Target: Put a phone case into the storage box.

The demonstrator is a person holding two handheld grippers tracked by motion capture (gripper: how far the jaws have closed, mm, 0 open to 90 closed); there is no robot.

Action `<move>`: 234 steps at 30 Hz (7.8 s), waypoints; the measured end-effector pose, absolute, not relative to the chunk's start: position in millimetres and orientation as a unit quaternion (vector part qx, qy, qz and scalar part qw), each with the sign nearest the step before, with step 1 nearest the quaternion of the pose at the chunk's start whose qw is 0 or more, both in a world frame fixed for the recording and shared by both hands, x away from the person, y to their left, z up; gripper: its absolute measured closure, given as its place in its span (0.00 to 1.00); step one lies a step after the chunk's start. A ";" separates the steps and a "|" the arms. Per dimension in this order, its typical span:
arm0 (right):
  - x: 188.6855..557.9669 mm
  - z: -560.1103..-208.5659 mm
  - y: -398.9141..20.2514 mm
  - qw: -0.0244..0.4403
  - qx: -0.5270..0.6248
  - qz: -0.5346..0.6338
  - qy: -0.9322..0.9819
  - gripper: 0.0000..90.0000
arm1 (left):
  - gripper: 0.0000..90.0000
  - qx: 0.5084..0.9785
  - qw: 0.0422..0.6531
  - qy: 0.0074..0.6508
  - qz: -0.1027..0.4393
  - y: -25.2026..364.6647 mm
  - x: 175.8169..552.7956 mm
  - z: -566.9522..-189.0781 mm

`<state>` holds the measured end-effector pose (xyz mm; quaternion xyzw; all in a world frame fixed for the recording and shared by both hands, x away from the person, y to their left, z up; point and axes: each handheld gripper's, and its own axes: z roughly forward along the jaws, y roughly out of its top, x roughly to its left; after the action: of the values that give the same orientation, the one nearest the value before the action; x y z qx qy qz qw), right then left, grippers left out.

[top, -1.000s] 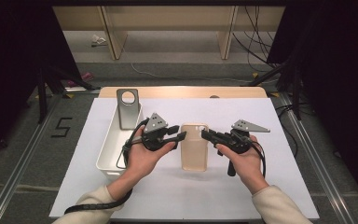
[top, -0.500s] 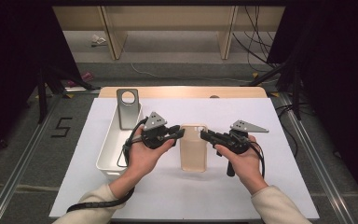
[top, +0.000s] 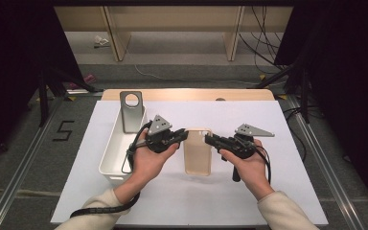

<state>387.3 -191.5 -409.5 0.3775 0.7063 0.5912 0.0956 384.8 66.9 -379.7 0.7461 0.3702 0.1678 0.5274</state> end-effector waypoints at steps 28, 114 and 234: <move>387.2 -407.4 -182.6 0.121 0.327 0.563 0.750 0.30 | 0.93 0.737 0.521 0.377 0.209 78.4 384.7 -368.4; 357.7 -413.5 -239.9 0.161 0.353 0.534 0.752 0.19 | 0.93 0.684 0.541 0.416 0.257 142.0 396.3 -324.4; 339.2 -416.7 -269.4 0.172 0.374 0.529 0.742 0.19 | 0.93 0.652 0.497 0.473 0.322 236.6 420.3 -308.6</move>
<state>339.2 -269.4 -416.7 0.3736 0.7419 0.5294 0.1723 420.3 236.6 -308.6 0.6519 0.4733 0.3222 0.4972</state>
